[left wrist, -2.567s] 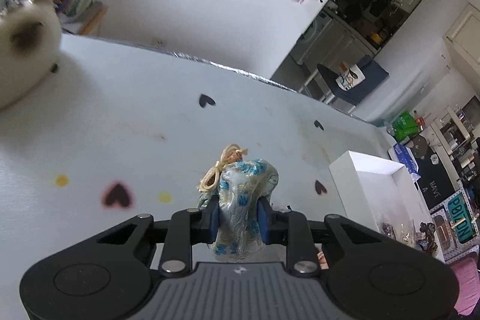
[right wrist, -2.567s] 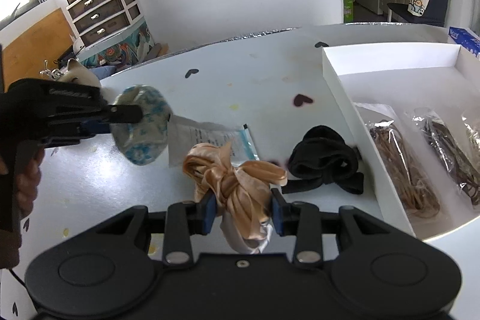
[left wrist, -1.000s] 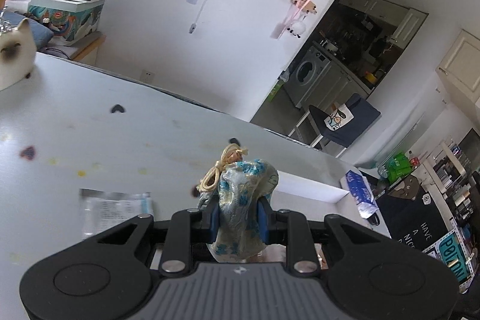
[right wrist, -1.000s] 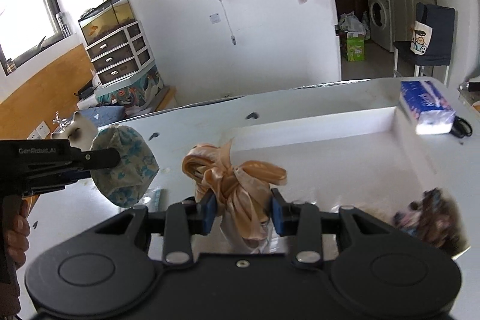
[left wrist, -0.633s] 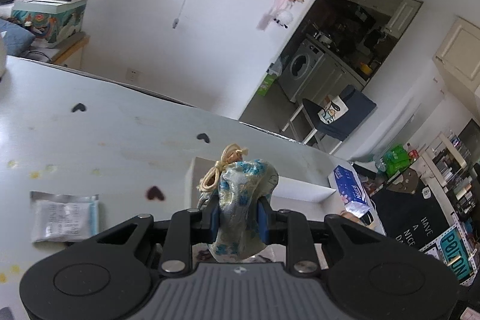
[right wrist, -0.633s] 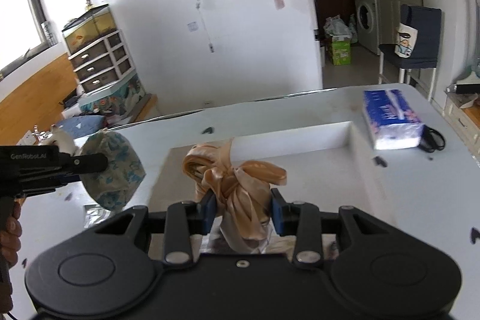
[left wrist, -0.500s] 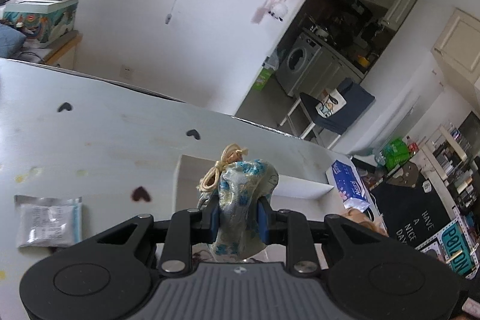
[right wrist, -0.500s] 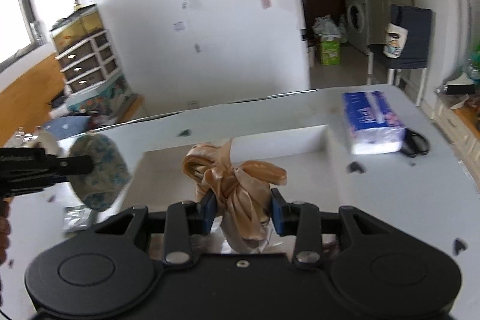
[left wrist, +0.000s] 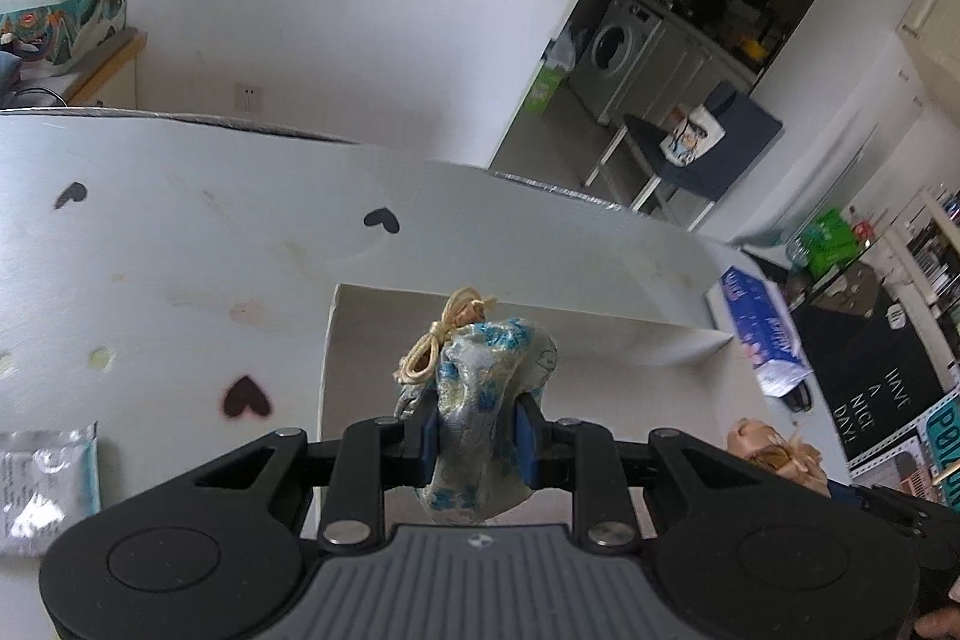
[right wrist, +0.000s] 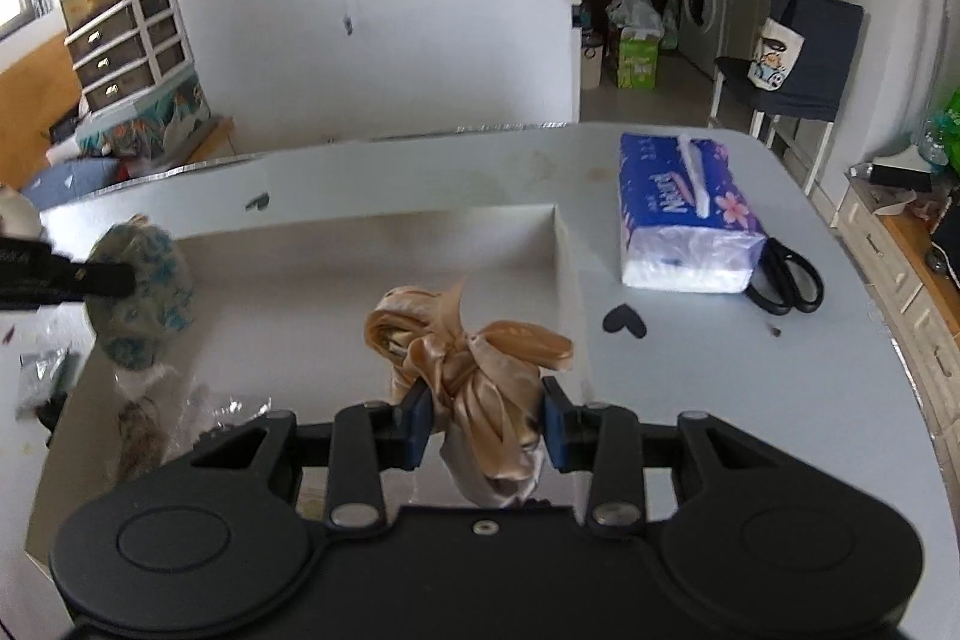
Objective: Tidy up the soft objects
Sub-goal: 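Lift and carry the floral pouch and ribbon bow over the tray with both grippers, then open both grippers to drop the pouch and ribbon bow into the tray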
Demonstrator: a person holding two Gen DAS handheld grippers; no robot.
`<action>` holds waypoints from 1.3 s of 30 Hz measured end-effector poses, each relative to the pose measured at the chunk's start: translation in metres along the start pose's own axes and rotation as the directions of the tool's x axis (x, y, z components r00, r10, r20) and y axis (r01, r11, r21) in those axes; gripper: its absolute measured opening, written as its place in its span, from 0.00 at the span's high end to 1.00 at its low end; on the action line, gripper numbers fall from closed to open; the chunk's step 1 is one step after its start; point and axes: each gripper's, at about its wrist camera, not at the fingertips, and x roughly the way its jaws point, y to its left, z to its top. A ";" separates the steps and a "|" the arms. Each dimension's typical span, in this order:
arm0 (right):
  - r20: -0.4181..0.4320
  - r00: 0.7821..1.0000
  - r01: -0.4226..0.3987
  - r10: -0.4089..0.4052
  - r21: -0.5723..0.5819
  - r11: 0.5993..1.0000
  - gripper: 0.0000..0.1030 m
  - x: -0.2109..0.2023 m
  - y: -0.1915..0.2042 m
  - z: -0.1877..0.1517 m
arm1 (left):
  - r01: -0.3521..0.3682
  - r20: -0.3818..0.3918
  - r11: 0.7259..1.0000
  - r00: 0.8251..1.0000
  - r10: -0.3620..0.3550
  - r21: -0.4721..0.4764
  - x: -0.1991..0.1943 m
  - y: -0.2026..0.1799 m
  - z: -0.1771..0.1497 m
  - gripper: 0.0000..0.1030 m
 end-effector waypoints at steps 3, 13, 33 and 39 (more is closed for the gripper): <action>-0.018 1.000 0.004 -0.004 -0.008 1.000 0.63 0.008 0.000 -0.002 | -0.014 -0.028 1.000 1.000 0.015 0.016 0.019 0.002 0.006 0.74; -0.057 0.998 -0.006 0.004 -0.022 1.000 0.46 0.025 0.002 -0.003 | -0.107 -0.052 0.978 0.992 0.118 0.178 0.057 -0.004 0.009 0.34; 0.009 1.000 0.017 -0.018 0.054 0.998 0.24 -0.020 0.003 0.004 | -0.088 -0.002 0.983 0.996 0.090 0.163 0.017 -0.014 0.005 0.16; 0.027 0.999 0.026 -0.028 0.068 0.997 0.22 -0.037 0.003 0.002 | -0.067 0.013 0.984 0.998 0.066 0.167 -0.002 -0.024 0.001 0.10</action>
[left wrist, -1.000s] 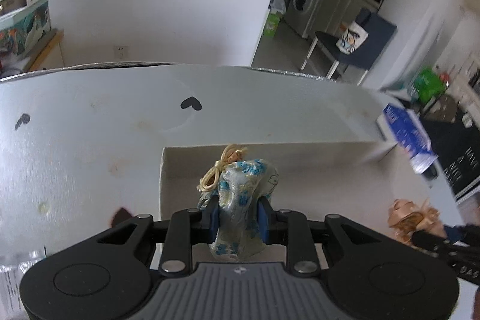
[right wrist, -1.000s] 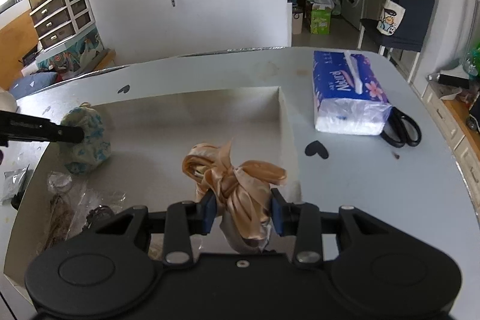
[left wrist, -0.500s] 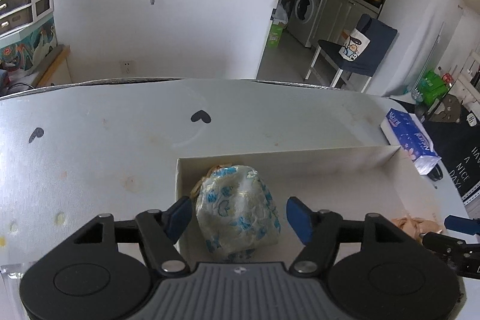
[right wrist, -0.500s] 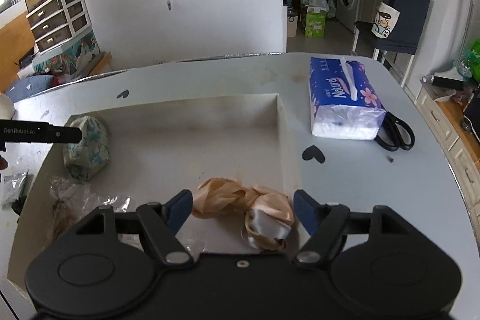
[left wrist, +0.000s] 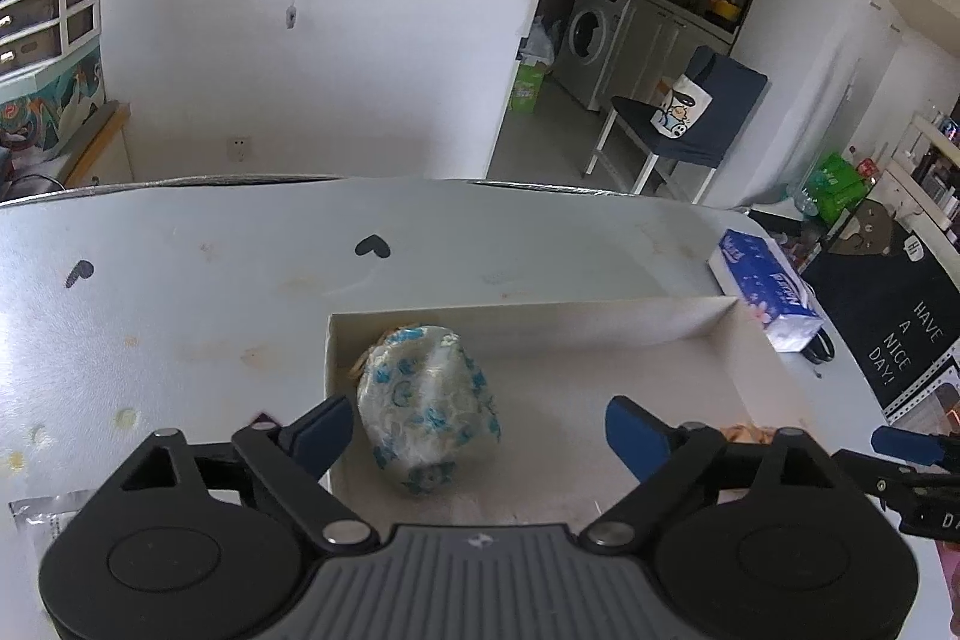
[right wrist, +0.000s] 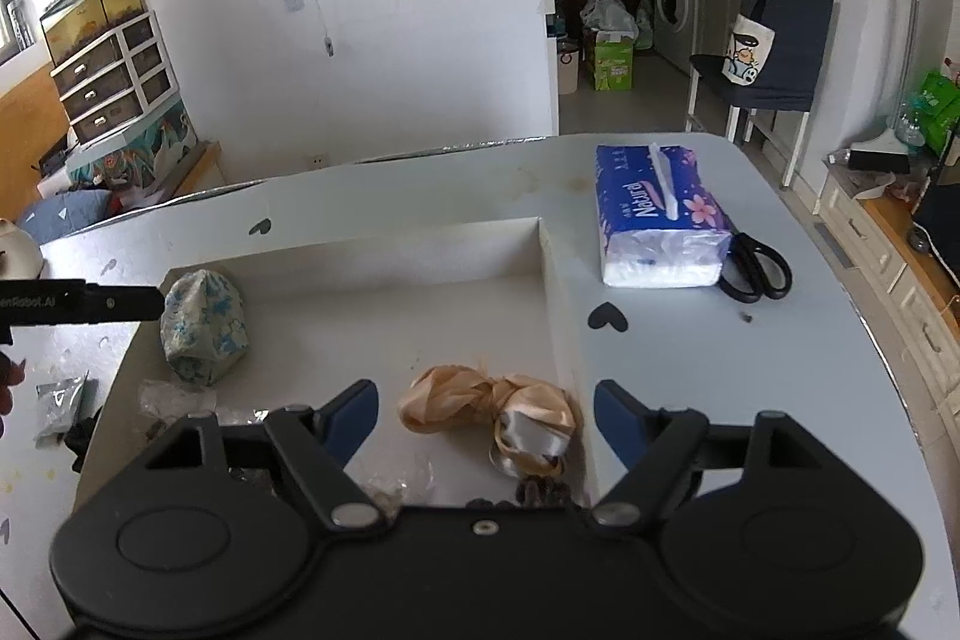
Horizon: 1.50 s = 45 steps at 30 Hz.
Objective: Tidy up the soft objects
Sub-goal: 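Open both grippers to drop the pouch and ribbon bow into the tray, then move both grippers back from the tray toward the black strap and receipt packet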
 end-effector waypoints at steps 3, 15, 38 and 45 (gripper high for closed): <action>0.008 1.000 -0.001 0.001 0.005 1.000 0.21 -0.008 0.000 -0.002 | -0.004 0.007 1.000 1.000 0.004 0.015 -0.011 -0.006 -0.004 0.08; 0.061 0.998 -0.005 0.004 0.002 1.000 0.14 -0.040 0.005 -0.009 | -0.007 0.023 1.000 1.000 0.007 0.016 -0.049 -0.020 -0.025 0.00; 0.132 0.991 -0.001 0.006 -0.034 0.999 0.00 -0.084 0.014 -0.029 | 0.000 0.089 1.000 0.996 0.002 -0.020 -0.104 -0.039 -0.077 0.00; 0.129 0.992 0.006 -0.002 -0.026 1.000 0.00 -0.087 0.027 -0.036 | -0.012 0.104 1.000 0.994 0.015 -0.028 -0.113 -0.031 -0.085 0.00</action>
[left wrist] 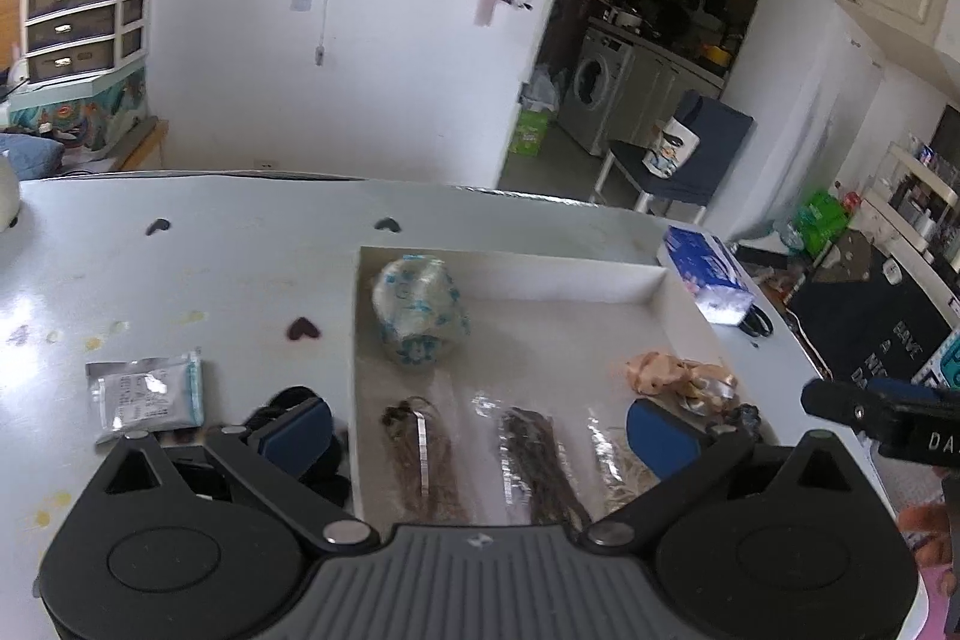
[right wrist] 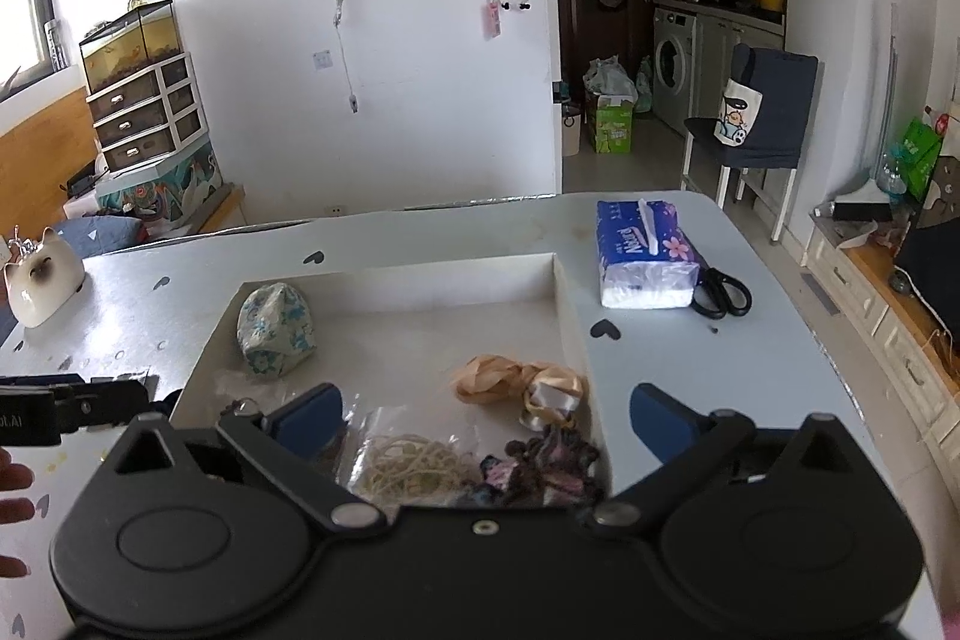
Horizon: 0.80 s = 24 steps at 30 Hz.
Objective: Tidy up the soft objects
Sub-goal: 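Move both grippers back from the tray toward the black strap and receipt packet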
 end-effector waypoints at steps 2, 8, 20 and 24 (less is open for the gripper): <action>-0.005 1.000 0.008 -0.008 0.010 1.000 0.00 0.001 0.007 -0.003 | -0.009 0.012 1.000 1.000 0.010 -0.010 -0.004 0.007 -0.001 0.00; -0.019 1.000 0.022 -0.021 0.033 0.999 0.00 0.004 0.034 -0.011 | -0.014 0.001 1.000 1.000 0.014 -0.007 -0.010 0.037 0.000 0.00; -0.031 0.999 0.033 -0.031 0.052 0.998 0.00 0.013 0.111 -0.016 | -0.007 -0.008 1.000 1.000 0.007 0.003 -0.022 0.109 0.011 0.00; -0.034 0.999 0.034 -0.032 0.054 0.998 0.00 0.018 0.137 -0.017 | -0.007 -0.015 1.000 1.000 0.007 0.001 -0.023 0.134 0.014 0.00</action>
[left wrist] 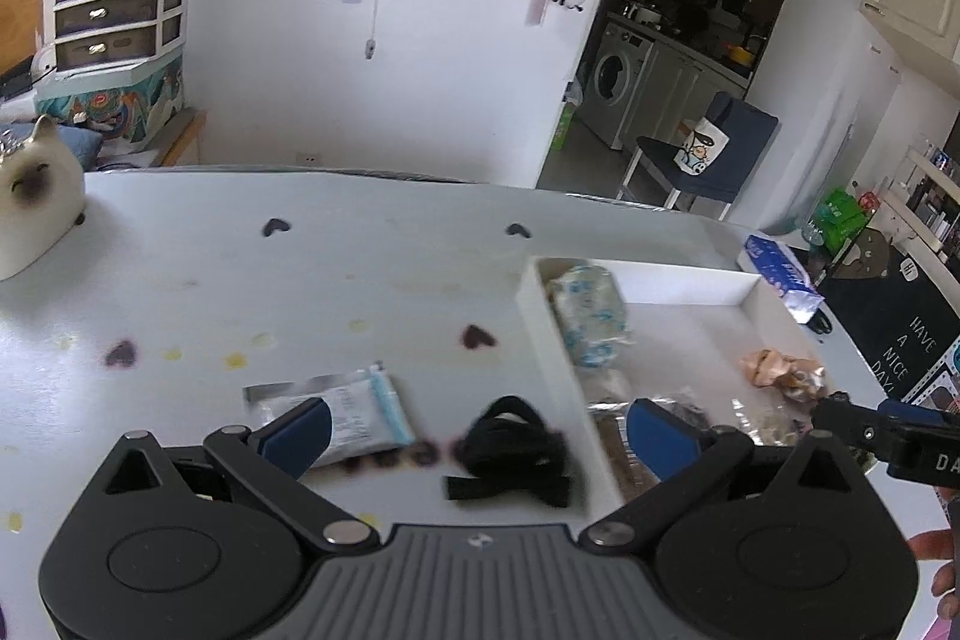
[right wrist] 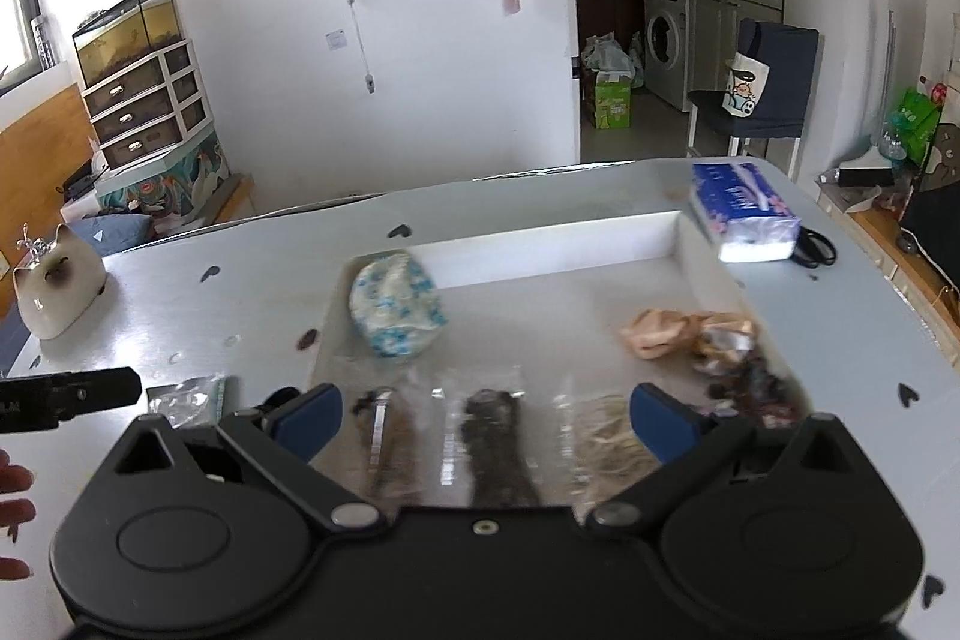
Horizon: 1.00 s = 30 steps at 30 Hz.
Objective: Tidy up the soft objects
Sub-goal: 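Move both grippers back from the tray toward the black strap and receipt packet, then grasp the silver receipt packet with the left gripper while the right grasps the black strap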
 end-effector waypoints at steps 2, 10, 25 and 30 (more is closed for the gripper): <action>0.000 1.000 -0.001 0.001 0.001 1.000 0.00 0.002 0.014 -0.001 | -0.003 -0.008 1.000 1.000 0.003 -0.007 0.002 0.013 0.001 0.00; -0.020 1.000 -0.005 0.005 -0.013 1.000 0.00 0.013 0.062 -0.008 | -0.073 -0.044 0.995 0.997 0.070 -0.064 0.033 0.063 0.007 0.00; -0.102 0.994 -0.059 0.042 -0.173 0.983 0.27 0.048 0.118 -0.014 | -0.131 -0.136 0.990 0.981 0.138 0.057 0.124 0.071 0.009 0.00; -0.148 0.988 -0.073 0.038 -0.240 0.968 0.49 0.072 0.136 -0.014 | -0.157 -0.169 0.983 0.971 0.171 0.093 0.134 0.081 0.001 0.00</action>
